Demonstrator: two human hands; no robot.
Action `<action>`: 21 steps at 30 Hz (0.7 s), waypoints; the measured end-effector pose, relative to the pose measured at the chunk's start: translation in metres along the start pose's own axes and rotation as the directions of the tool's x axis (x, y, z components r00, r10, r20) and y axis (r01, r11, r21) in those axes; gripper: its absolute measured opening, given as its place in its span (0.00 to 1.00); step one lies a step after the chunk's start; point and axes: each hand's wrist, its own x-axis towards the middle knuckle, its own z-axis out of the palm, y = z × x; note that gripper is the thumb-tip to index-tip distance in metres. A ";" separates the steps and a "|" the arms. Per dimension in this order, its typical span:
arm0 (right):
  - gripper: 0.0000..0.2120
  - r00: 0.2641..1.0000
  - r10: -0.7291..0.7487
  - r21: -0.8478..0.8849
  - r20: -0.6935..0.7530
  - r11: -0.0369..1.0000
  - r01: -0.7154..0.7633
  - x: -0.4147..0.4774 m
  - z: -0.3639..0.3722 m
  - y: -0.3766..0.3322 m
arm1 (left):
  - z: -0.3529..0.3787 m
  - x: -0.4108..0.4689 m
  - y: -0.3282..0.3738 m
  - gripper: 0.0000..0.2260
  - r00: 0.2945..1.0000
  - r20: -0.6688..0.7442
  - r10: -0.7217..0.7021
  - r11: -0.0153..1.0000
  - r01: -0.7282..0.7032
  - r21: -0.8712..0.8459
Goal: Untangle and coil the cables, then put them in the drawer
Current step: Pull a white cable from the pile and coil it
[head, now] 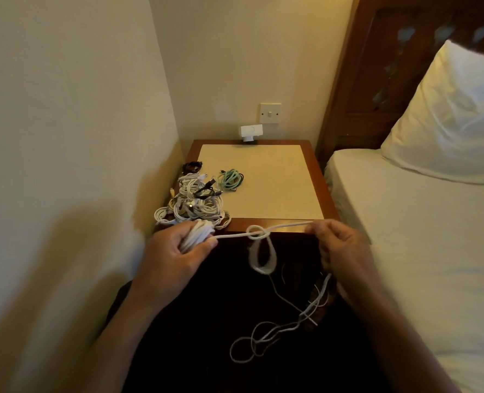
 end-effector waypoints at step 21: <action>0.11 0.870 -0.110 -0.019 0.480 0.991 0.136 -0.009 0.024 -0.009 | 0.033 0.003 0.021 0.02 0.998 0.013 -0.066 0.965 0.067 -0.252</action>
